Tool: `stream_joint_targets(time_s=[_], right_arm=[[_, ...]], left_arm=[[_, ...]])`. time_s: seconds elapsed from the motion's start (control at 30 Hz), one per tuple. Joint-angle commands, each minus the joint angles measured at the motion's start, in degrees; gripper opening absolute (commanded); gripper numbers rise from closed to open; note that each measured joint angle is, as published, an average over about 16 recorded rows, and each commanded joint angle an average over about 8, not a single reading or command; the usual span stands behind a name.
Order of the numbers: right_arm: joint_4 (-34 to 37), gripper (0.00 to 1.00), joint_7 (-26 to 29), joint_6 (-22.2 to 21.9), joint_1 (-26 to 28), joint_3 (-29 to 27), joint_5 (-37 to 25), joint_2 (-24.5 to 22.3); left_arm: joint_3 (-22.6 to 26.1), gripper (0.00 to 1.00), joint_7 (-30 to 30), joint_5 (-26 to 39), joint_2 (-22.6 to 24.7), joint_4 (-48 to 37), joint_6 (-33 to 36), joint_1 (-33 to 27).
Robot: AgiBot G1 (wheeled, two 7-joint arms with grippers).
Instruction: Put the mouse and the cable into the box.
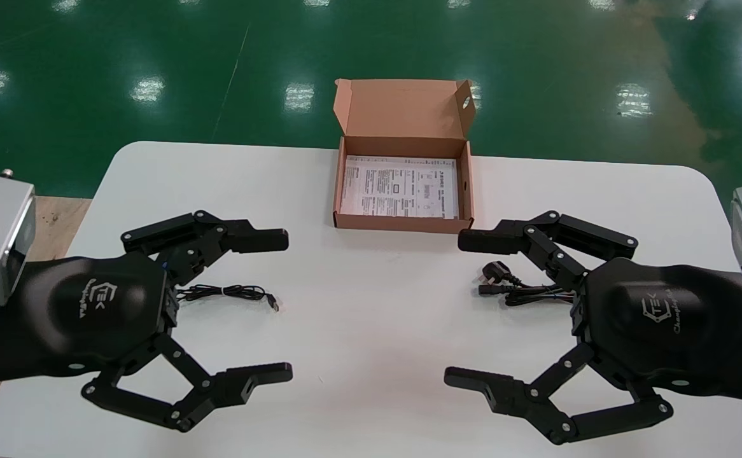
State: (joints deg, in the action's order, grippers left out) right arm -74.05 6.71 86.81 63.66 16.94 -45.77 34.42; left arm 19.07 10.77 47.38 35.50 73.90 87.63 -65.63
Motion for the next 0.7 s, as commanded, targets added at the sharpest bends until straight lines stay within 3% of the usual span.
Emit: stream_joint_targets(time_s=[0.03,0.3,0.5,0.7], right_arm=[[-0.4,1.0,0.05,0.08,-0.08,-0.2,0.11,-0.15],[3.99,1.0,-17.87,3.68,9.53,5.98,-18.85,-0.6],[15.86,1.0,-29.96,3.63,15.47,12.45,-29.13,1.18],[29.71,1.0,-40.14,3.24,20.98,17.24,-35.7,4.26]], left_arm=[[0.32,1.0,0.06,0.75,-0.25,0.59,0.74,-0.47],[12.85,1.0,-2.46,21.17,5.29,-5.43,2.9,-15.11],[22.06,1.0,-9.12,34.99,12.53,-18.1,2.5,-23.58],[27.35,1.0,-15.29,42.9,18.68,-33.94,0.63,-28.58]])
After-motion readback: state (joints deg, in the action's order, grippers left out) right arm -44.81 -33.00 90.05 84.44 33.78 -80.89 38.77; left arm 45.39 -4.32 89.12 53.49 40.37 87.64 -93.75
